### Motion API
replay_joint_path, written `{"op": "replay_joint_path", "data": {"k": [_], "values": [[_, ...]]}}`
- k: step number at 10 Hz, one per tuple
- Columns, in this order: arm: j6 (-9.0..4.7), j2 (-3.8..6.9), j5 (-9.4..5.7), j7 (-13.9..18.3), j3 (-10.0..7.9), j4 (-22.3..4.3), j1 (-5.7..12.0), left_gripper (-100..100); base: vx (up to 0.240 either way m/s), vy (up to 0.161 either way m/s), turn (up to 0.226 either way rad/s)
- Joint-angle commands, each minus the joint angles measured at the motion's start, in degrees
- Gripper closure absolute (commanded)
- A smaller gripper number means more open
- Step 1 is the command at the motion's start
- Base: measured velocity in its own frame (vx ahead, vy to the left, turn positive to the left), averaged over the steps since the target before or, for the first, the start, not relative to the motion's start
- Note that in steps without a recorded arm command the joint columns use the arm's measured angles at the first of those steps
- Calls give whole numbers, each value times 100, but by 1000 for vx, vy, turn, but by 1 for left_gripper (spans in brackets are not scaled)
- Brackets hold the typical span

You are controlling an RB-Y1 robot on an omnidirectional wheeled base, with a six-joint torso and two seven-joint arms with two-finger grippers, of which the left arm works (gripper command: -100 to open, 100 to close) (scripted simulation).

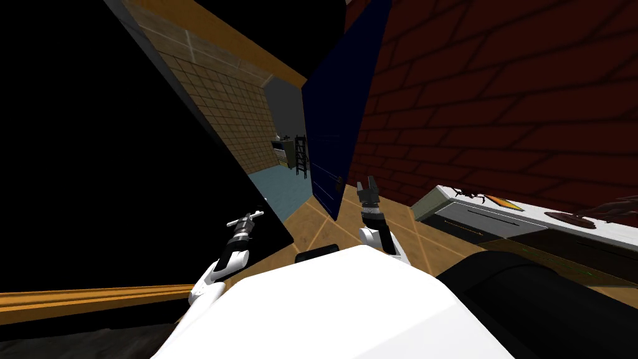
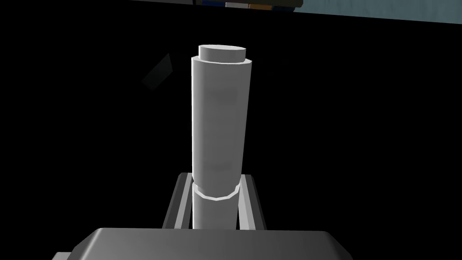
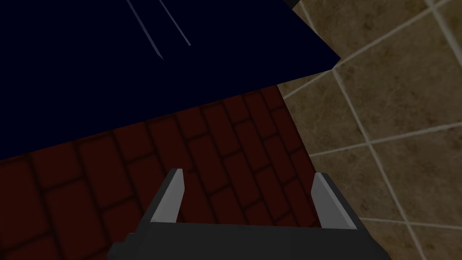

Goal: Pull the door open

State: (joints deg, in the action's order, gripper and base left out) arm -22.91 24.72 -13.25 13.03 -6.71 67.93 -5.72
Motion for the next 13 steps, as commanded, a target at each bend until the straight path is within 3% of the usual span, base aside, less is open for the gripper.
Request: {"op": "replay_joint_path", "data": {"k": [1, 5, 6, 7, 8, 13], "values": [[-52, 82, -4, 87, 95, 73, -106, 100, -228, 70, -129], [-225, 330, -21, 324, 346, 237, -335, 100, -230, 50, -133], [-252, 369, -24, 361, 386, 262, -371, 100, -227, 32, -92], [-220, 339, -21, 333, 365, 247, -337, 100, -99, 10, -28], [-333, 443, -27, 430, 472, 301, -479, 100, -152, 27, -132], [-646, 748, -56, 670, 694, 470, -810, 100, -197, 70, -127]]}}
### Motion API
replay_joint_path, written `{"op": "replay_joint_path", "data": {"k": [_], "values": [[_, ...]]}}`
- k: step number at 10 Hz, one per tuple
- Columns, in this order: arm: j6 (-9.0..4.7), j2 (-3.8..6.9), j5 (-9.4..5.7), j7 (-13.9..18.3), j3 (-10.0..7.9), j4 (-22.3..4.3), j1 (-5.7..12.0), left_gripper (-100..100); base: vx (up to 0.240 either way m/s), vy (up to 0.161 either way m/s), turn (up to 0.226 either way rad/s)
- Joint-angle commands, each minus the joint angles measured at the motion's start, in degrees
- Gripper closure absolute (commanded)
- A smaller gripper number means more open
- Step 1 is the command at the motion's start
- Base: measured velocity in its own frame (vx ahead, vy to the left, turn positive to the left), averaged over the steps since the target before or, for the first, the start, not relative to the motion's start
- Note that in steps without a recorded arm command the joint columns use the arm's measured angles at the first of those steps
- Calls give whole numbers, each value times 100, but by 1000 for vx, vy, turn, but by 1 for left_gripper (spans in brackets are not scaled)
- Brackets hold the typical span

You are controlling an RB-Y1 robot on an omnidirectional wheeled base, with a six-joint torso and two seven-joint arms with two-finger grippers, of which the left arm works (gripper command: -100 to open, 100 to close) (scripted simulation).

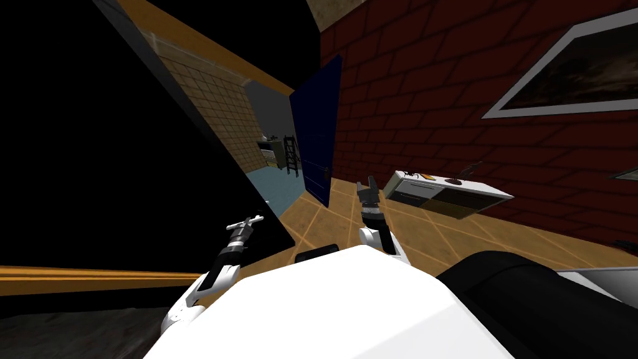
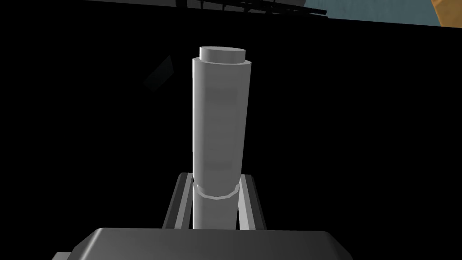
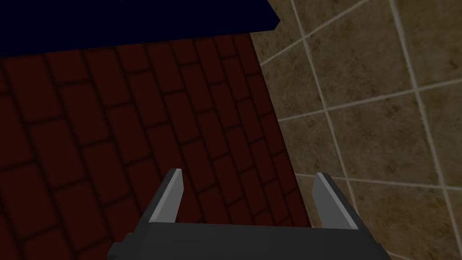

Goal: Pull the door open

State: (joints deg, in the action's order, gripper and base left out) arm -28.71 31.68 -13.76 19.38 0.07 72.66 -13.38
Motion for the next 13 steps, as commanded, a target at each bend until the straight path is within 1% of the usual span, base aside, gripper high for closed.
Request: {"op": "replay_joint_path", "data": {"k": [1, 2, 3, 4, 5, 7, 10, 13], "values": [[-130, 115, -10, 84, 61, 33, -112, 100, -233, 42, -124], [-208, 191, -18, 144, 117, 75, -195, 100, -226, 41, -119], [-252, 234, -22, 179, 148, 99, -242, 100, -189, 40, -78], [-199, 206, -20, 156, 130, 112, -222, 100, -83, 12, -17], [-315, 277, -19, 218, 191, 115, -329, 100, -140, 33, -110], [-480, 386, -26, 295, 241, 127, -449, 100, -203, 64, -175], [-765, 574, -38, 430, 328, 148, -656, 100, -202, 82, -142], [-1000, 729, -48, 541, 399, 164, -826, 100, -216, 58, -122]]}}
